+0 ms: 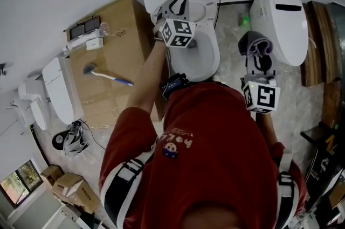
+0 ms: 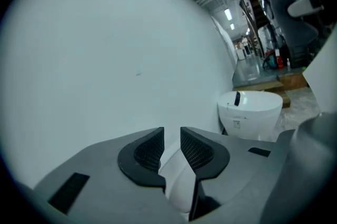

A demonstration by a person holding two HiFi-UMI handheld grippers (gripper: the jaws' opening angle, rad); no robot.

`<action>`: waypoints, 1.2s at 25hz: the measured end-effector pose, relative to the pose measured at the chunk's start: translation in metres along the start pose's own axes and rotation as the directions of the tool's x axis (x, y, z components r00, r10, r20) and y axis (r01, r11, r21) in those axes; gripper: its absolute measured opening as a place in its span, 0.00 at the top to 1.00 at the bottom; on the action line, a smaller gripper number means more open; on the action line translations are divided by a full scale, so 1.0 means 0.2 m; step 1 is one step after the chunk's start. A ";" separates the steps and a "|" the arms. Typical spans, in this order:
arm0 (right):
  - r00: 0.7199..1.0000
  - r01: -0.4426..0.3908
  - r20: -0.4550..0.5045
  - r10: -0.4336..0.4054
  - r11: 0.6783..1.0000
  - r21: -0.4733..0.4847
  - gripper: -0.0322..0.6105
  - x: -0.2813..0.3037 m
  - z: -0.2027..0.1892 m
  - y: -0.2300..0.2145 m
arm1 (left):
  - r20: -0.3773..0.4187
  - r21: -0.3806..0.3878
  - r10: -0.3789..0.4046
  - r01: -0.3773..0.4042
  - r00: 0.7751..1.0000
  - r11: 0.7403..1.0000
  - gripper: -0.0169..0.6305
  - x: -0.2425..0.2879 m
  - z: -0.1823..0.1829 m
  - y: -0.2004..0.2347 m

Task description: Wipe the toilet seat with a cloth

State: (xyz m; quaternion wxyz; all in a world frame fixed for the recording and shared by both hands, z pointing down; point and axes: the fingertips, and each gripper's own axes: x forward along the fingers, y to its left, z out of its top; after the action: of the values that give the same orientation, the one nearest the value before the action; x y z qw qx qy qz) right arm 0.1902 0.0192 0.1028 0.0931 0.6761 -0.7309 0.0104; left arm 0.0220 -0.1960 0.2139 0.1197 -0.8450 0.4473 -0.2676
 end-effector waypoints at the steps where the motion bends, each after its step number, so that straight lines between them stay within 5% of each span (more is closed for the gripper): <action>1: 1.000 0.008 -0.002 -0.008 1.000 -0.002 0.82 -0.02 0.00 0.00 | -0.033 0.053 -0.003 0.005 0.999 0.999 0.81 0.06 -0.03 0.00; 6: 0.998 0.061 -0.014 -0.061 0.998 -0.013 0.82 -0.09 0.00 -0.04 | -0.221 0.340 -0.026 0.102 0.975 0.935 0.79 0.28 -0.22 -0.07; 12: 0.991 0.134 -0.026 -0.135 0.991 -0.023 0.82 -0.15 0.00 -0.14 | -0.337 0.466 0.029 0.141 0.941 0.874 0.75 0.41 -0.39 -0.05; 17: 0.987 0.150 -0.048 -0.151 0.988 -0.023 0.82 -0.17 -0.02 -0.16 | -0.336 0.503 0.054 0.131 0.940 0.854 0.75 0.40 -0.41 -0.07; 21: 0.990 0.135 -0.033 -0.136 0.991 -0.023 0.82 -0.14 0.00 -0.15 | -0.294 0.532 0.087 0.088 0.952 0.842 0.89 0.40 -0.37 -0.07; 30: 0.997 0.056 -0.052 -0.058 0.998 -0.028 0.82 -0.17 -0.05 -0.08 | -0.283 0.511 0.060 0.097 0.957 0.854 0.89 0.26 -0.32 -0.14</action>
State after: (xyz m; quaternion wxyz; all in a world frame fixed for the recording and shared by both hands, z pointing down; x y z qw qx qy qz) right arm 0.2095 0.0529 0.1063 0.1214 0.6949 -0.7086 0.0159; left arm 0.0290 -0.2195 0.2978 0.2744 -0.7371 0.3627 -0.4998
